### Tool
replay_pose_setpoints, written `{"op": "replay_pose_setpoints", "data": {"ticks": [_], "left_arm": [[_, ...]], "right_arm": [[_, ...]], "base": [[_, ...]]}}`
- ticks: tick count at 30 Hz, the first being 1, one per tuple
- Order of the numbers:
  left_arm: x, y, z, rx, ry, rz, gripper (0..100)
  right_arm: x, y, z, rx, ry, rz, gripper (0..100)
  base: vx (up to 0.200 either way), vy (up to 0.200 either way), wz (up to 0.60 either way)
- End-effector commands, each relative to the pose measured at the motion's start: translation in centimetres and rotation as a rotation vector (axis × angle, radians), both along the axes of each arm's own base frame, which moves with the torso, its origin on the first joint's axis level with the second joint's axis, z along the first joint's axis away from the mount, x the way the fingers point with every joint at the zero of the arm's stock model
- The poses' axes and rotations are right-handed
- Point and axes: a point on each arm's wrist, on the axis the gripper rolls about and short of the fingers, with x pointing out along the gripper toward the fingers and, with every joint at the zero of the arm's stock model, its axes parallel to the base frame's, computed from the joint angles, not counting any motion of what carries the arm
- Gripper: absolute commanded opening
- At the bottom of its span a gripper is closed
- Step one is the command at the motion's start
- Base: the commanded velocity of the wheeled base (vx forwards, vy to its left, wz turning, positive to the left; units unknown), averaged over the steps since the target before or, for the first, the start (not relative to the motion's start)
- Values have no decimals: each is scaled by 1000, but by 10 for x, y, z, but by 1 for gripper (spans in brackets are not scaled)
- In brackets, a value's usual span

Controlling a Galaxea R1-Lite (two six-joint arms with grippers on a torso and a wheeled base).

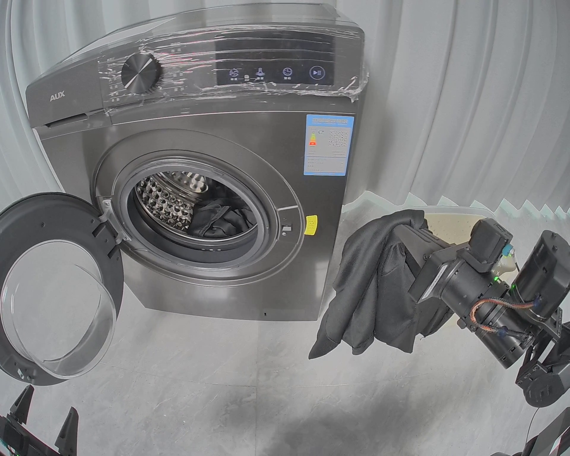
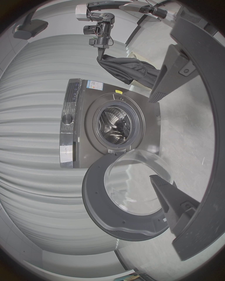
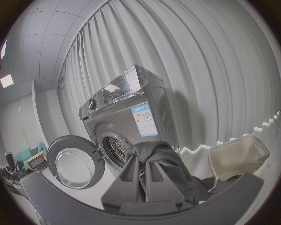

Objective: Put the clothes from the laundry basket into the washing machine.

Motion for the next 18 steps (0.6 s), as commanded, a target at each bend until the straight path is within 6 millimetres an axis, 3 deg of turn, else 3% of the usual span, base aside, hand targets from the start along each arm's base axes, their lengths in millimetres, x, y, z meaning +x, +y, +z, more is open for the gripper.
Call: {"op": "replay_pose_setpoints", "data": {"ticks": [1, 18], "left_arm": [[-1, 0, -3, -1, -6, 0, 100], [-1, 0, -3, -1, -6, 0, 100]], "right_arm": [[-1, 1, 1, 6, -8, 6, 0], [0, 2, -4, -4, 4, 12, 0]], "base": [[0, 200, 0], [0, 12, 0]]}}
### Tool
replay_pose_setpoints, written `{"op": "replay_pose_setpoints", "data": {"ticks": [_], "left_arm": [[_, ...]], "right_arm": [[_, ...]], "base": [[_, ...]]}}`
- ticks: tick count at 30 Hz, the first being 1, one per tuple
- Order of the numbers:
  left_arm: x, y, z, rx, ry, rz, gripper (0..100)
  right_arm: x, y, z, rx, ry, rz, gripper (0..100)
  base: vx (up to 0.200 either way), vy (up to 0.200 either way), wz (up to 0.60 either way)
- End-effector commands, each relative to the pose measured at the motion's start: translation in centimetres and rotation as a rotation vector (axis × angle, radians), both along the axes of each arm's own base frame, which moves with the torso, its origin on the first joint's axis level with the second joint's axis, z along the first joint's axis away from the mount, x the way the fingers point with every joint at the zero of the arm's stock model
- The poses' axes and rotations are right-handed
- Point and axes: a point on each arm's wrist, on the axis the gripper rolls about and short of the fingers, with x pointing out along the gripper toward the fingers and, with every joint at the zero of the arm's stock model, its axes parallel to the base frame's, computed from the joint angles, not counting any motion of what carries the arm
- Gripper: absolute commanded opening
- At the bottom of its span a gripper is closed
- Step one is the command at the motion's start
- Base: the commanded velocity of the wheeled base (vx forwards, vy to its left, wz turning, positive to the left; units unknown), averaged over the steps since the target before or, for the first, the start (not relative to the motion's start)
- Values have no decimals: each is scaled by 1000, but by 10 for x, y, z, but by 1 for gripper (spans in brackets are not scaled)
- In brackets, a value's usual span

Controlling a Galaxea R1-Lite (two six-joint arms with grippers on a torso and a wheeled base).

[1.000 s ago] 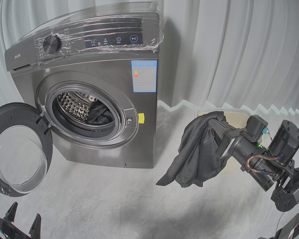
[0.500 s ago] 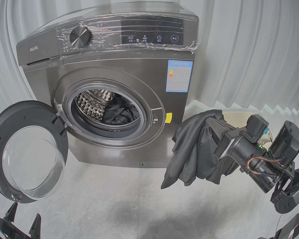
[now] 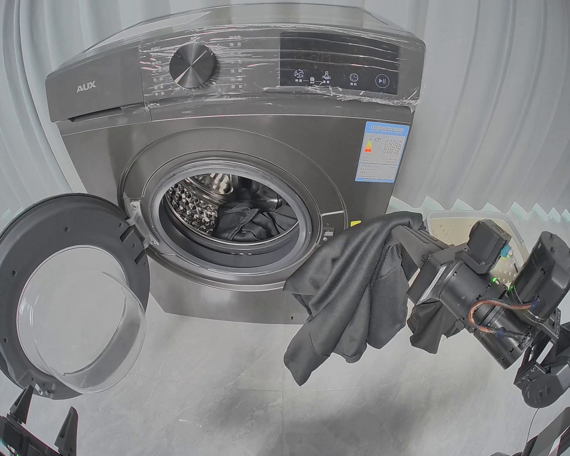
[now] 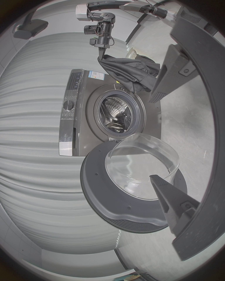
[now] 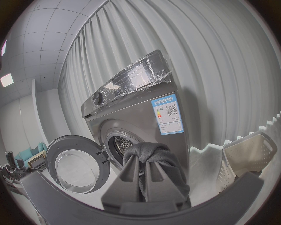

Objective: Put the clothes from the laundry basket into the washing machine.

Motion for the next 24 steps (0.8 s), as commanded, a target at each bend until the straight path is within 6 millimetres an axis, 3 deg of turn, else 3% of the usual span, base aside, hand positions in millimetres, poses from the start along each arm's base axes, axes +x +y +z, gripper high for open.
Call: {"op": "replay_pose_setpoints", "data": {"ticks": [1, 20, 24], "left_arm": [[-1, 0, -3, 0, -6, 1, 100], [-1, 0, -3, 0, -6, 1, 100], [-1, 0, -3, 0, -6, 1, 100]], "right_arm": [[0, 1, -3, -7, 8, 2, 0], [0, 1, -6, -16, 18, 2, 0], [0, 1, -7, -19, 21, 4, 0]], "base": [[0, 0, 0], [0, 189, 0], [0, 0, 0]]}}
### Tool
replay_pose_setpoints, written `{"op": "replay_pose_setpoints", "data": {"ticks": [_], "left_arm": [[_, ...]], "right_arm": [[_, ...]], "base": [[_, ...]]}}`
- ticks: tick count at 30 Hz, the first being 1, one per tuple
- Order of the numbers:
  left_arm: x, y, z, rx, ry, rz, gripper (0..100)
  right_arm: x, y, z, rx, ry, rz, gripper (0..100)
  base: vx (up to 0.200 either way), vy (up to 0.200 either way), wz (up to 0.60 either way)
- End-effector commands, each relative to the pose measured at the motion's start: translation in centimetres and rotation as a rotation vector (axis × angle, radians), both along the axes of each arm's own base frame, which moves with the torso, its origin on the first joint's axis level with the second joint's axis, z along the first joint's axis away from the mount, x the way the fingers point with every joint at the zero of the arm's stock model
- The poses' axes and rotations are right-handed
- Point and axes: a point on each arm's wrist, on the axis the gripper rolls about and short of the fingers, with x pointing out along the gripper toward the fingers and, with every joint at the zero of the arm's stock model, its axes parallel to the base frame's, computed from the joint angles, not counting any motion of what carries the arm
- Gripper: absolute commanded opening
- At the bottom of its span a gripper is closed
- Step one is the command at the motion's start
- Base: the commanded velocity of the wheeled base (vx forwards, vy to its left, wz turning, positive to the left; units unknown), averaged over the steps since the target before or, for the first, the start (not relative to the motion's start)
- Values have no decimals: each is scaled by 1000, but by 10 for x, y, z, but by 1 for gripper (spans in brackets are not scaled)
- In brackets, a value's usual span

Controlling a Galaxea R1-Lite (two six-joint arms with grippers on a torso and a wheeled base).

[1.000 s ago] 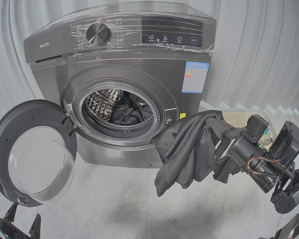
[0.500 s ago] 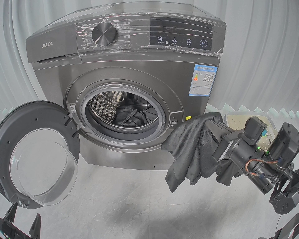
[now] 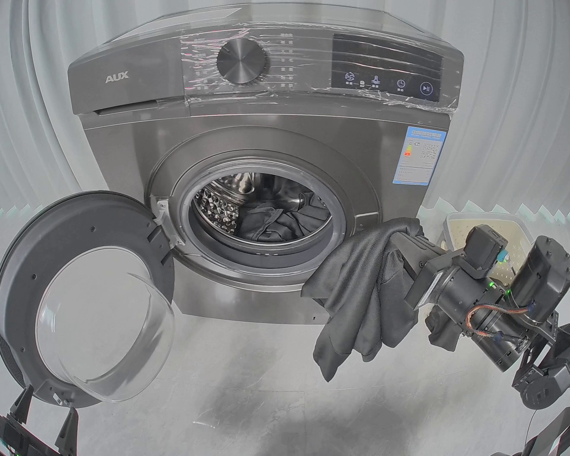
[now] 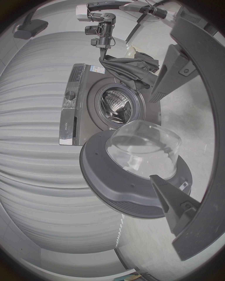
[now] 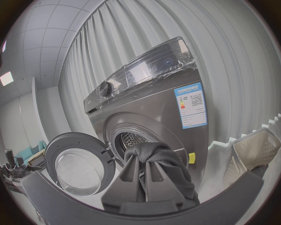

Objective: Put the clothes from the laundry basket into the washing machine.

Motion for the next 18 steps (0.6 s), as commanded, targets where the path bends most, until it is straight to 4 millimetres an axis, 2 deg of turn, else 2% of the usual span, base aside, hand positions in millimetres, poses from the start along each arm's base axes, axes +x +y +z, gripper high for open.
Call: {"op": "replay_pose_setpoints", "data": {"ticks": [1, 6, 18], "left_arm": [[-1, 0, -3, -1, -7, 0, 100], [-1, 0, -3, -1, -7, 0, 100], [0, 0, -4, 30, -7, 0, 100]], "right_arm": [[0, 1, -2, -5, 5, 2, 0], [2, 3, -9, -25, 26, 5, 0], [-3, 6, -12, -40, 33, 27, 0]], "base": [[0, 0, 0], [0, 0, 0], [0, 0, 0]]}}
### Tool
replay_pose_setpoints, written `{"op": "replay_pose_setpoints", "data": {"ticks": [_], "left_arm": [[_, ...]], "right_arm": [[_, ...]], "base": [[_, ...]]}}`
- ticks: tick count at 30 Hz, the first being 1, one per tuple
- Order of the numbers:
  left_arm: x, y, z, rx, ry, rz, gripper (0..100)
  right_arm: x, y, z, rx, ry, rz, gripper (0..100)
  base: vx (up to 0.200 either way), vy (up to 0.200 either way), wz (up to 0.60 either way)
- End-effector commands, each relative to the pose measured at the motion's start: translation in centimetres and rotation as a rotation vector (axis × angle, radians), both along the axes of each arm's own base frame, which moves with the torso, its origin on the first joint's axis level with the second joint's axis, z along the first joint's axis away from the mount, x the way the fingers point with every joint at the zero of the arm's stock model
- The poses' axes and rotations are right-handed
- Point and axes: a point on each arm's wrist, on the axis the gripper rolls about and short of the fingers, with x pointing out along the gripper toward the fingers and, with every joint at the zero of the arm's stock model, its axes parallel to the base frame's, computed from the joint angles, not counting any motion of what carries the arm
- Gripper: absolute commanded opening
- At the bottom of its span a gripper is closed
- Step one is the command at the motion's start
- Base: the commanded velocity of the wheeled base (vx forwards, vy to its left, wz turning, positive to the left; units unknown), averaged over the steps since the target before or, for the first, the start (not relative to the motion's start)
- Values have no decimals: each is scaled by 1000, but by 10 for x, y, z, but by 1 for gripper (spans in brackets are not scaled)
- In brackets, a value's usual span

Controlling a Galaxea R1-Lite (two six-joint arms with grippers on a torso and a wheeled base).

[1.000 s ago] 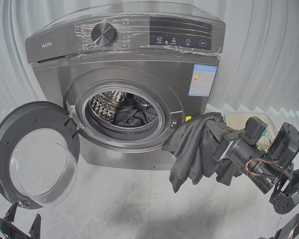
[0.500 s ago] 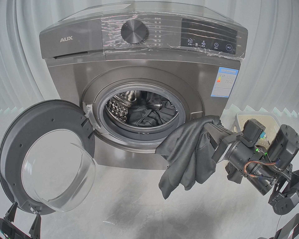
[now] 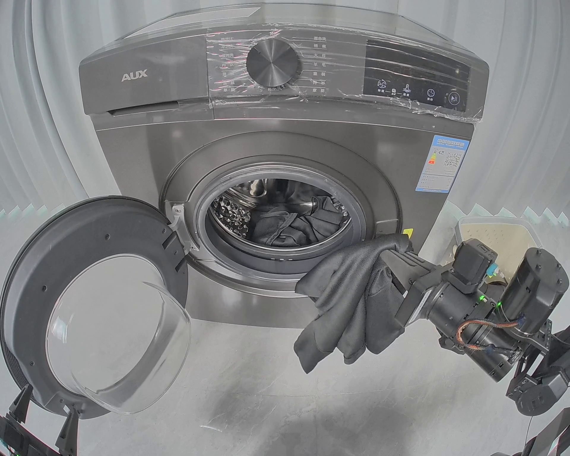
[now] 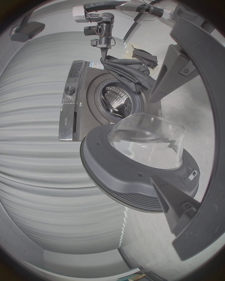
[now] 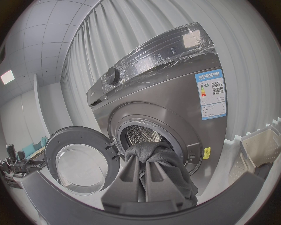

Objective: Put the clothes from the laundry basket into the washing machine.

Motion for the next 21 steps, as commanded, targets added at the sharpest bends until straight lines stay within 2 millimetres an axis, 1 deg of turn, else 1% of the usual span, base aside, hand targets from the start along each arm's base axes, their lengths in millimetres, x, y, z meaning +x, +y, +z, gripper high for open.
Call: {"op": "replay_pose_setpoints", "data": {"ticks": [1, 4, 9, 12, 14, 16, 17, 21], "left_arm": [[0, 0, -4, 18, -3, 0, 100], [0, 0, -5, 24, -1, -6, 100], [0, 0, -4, 28, -2, -12, 100], [0, -1, -4, 66, -5, -44, 100], [0, -1, -4, 68, -5, -52, 100], [0, -1, -4, 68, -5, -52, 100], [0, -1, -4, 68, -13, -56, 100], [0, -1, -3, 68, -16, -56, 100]], "right_arm": [[2, 1, 2, 5, -9, 4, 0], [1, 6, 5, 15, -17, 24, 0], [0, 20, -1, 4, 1, 54, 0], [5, 26, -8, -9, 17, 54, 0], [9, 32, -6, 11, 15, 48, 0], [9, 32, -6, 11, 15, 48, 0], [16, 38, -3, 66, 26, 24, 0], [20, 42, -1, 82, 27, 4, 0]], "base": [[0, 0, 0], [0, 0, 0], [0, 0, 0], [0, 0, 0], [0, 0, 0], [0, 0, 0], [0, 0, 0], [0, 0, 0]]}}
